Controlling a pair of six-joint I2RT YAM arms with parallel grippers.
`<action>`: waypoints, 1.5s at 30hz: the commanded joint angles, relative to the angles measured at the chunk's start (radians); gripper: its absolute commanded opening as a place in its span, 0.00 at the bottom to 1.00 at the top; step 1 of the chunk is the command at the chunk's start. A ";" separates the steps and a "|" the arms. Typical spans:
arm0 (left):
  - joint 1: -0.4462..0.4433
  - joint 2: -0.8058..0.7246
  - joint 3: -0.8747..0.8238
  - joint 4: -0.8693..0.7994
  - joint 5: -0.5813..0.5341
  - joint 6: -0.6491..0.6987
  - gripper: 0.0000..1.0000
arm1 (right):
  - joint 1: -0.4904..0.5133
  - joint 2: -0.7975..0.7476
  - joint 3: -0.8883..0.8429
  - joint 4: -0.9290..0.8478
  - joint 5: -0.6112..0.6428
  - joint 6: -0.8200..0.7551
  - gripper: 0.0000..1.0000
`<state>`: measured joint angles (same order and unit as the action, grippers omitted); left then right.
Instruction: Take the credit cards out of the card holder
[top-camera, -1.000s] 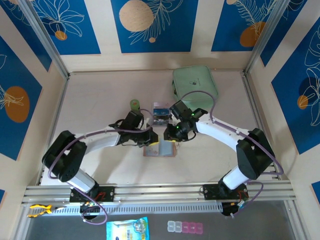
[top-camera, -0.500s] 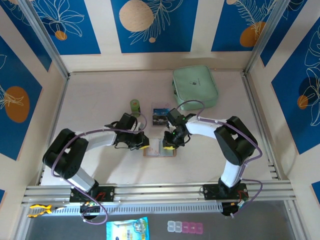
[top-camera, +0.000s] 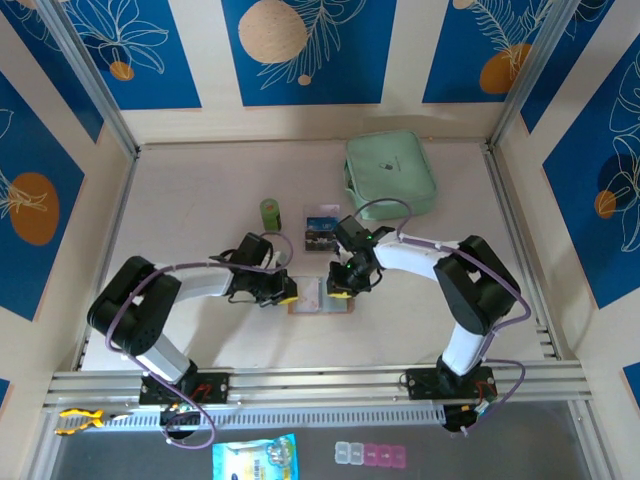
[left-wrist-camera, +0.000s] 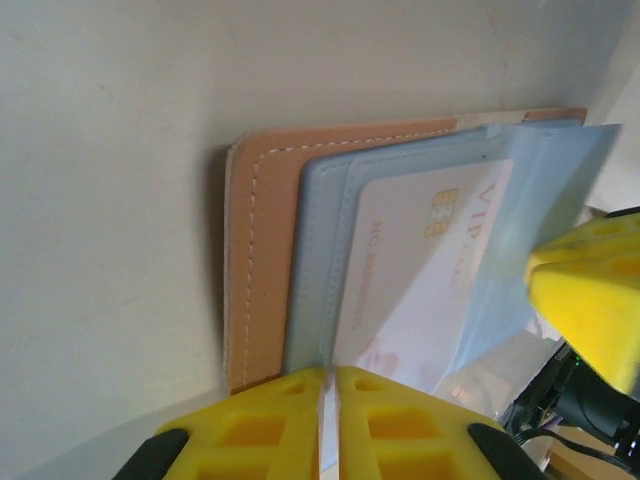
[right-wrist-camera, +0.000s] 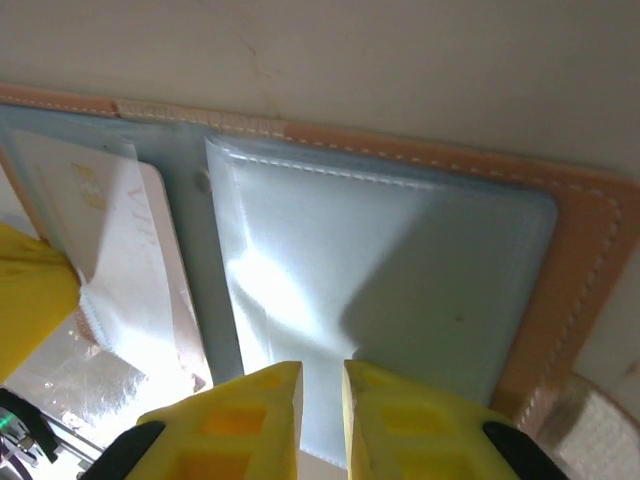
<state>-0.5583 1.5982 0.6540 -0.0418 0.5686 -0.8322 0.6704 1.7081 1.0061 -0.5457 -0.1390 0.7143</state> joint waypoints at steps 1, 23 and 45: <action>-0.002 -0.027 -0.025 -0.004 0.019 -0.020 0.11 | 0.004 -0.057 0.036 -0.023 -0.042 0.004 0.20; 0.001 0.013 0.065 -0.097 -0.056 0.053 0.04 | 0.008 0.105 0.049 0.181 -0.251 0.060 0.28; 0.000 0.043 0.053 -0.102 -0.059 0.063 0.04 | 0.014 0.156 0.019 0.238 -0.274 0.067 0.24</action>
<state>-0.5583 1.6207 0.7219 -0.1200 0.5220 -0.7853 0.6750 1.8515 1.0420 -0.3122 -0.3828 0.7712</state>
